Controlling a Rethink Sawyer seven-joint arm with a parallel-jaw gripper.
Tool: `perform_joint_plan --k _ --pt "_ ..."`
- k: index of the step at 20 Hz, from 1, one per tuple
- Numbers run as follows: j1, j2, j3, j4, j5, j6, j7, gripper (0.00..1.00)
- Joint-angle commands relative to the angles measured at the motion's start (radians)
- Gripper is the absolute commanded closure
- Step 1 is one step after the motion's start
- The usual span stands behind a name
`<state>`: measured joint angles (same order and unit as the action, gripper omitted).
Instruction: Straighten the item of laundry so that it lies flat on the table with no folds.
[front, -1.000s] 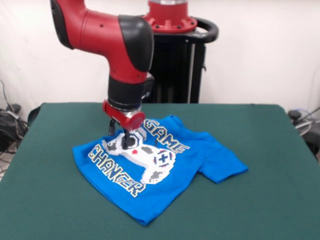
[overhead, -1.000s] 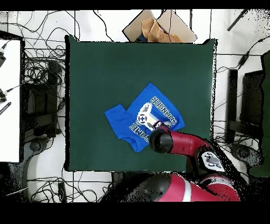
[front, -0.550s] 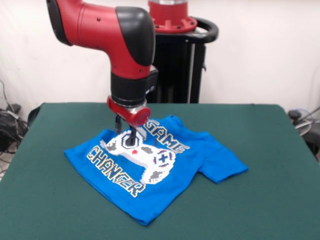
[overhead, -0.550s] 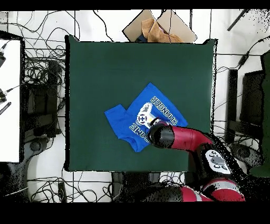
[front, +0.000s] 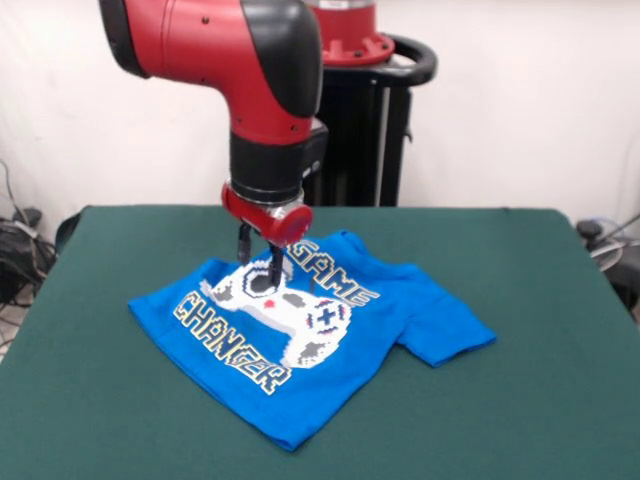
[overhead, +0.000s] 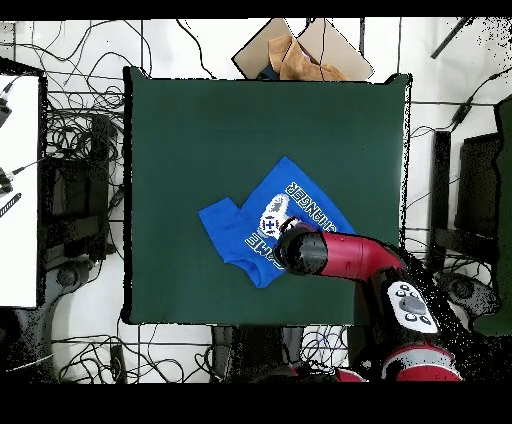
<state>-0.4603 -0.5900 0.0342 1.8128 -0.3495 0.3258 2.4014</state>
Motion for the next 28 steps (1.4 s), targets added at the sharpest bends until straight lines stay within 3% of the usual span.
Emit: perform_joint_plan --k 1,9,19,28 --pt "0.034 0.049 0.069 -0.045 -0.043 -0.018 -0.024 0.0" --pt "0.121 0.217 -0.011 -0.195 -0.031 -0.207 0.071 0.0" --pt "0.139 0.312 -0.019 -0.353 0.019 -0.172 0.036 0.0" --pt "0.146 0.376 -0.031 -0.458 0.002 -0.134 0.026 0.0"
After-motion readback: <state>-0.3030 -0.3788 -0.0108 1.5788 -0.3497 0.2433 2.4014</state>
